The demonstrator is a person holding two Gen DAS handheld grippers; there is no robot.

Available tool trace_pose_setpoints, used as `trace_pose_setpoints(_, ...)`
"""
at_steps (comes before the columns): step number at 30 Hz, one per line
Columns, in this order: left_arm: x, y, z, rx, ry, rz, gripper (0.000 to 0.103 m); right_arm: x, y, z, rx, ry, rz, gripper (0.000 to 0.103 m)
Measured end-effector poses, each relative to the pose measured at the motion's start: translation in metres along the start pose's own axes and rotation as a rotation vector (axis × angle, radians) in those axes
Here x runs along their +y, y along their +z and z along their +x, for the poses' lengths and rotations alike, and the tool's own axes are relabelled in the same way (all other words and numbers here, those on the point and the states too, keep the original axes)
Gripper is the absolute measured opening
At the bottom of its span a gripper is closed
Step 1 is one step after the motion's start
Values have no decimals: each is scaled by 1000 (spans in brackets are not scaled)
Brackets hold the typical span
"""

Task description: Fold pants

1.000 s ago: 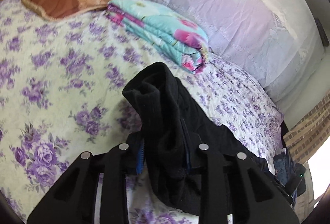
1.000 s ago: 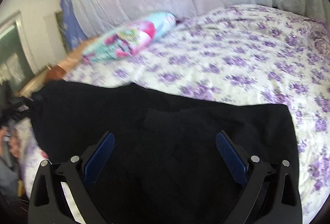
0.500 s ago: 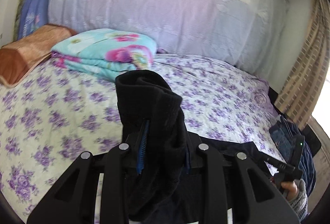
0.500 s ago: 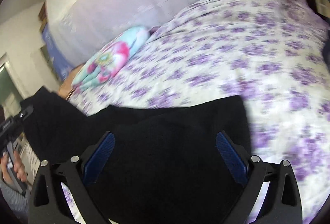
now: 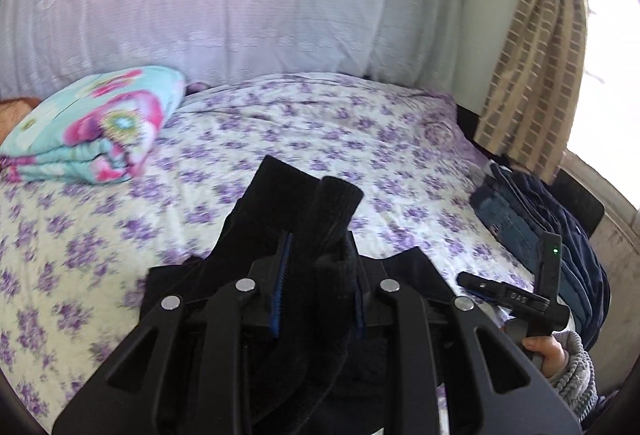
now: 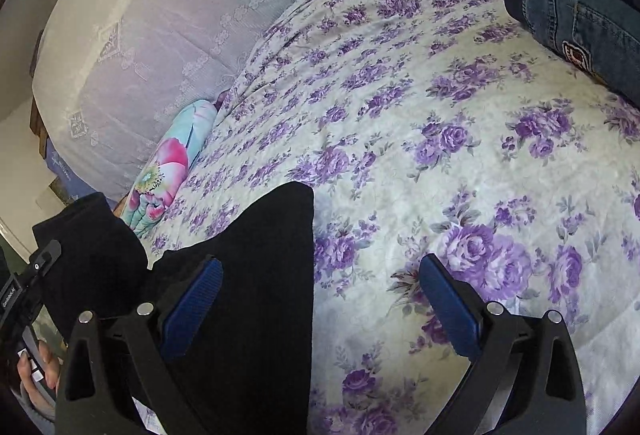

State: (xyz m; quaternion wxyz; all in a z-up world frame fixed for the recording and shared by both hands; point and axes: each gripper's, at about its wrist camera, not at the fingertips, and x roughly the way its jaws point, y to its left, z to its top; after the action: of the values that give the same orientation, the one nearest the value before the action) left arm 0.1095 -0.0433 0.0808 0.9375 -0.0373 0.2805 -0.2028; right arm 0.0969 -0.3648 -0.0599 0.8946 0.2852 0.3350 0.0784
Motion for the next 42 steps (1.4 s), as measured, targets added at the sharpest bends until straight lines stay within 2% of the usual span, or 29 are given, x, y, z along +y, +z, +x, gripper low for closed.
trace_pose_setpoints(4,-50,6,22,4,-60,88,23,-15,6,-13,-42,66,75,99)
trace_pose_setpoints(7,-89,1,44,39,-120,159,23,-29,9,-23,-80,109,146,99)
trace_pose_setpoints(9,-114,-11,63,83,-160,206,23,-41,12,-30,-113,146,206,99)
trace_pose_setpoints(12,-146,-44,96,158,-145,293,23,-54,15,-37,-149,180,265,99)
trace_pose_setpoints(14,-155,-67,115,229,-145,308,27,-57,15,-37,-149,186,271,99)
trace_pose_setpoints(16,-157,-81,122,266,-176,291,39,-55,15,-36,-144,180,261,99)
trace_pose_setpoints(18,-162,-89,115,274,-249,278,78,-53,16,-34,-138,170,248,99)
trace_pose_setpoints(20,-163,-90,103,243,-262,291,92,-52,16,-33,-137,165,240,99)
trace_pose_setpoints(22,-158,-88,88,207,-240,303,92,-52,16,-34,-146,166,239,99)
trace_pose_setpoints(25,-129,-80,72,186,-194,247,94,-48,16,-36,-169,136,207,99)
trace_pose_setpoints(29,-68,-71,66,171,-49,118,95,-4,22,-28,-115,86,18,99)
trace_pose_setpoints(32,-33,-70,70,203,18,32,95,38,29,-19,-96,32,-147,99)
trace_pose_setpoints(34,-22,-76,74,238,35,14,95,58,31,-4,-62,-50,-261,99)
trace_pose_setpoints(37,-14,-99,90,340,59,37,98,52,20,29,47,-237,-378,99)
trace_pose_setpoints(38,-12,-107,91,346,53,55,98,39,13,38,107,-247,-371,99)
trace_pose_setpoints(39,-10,-111,88,324,38,63,98,23,10,41,138,-207,-321,99)
trace_pose_setpoints(40,-8,-111,85,321,31,56,98,14,14,36,140,-171,-272,99)
trace_pose_setpoints(42,2,-107,80,321,20,25,98,10,13,31,130,-212,-282,99)
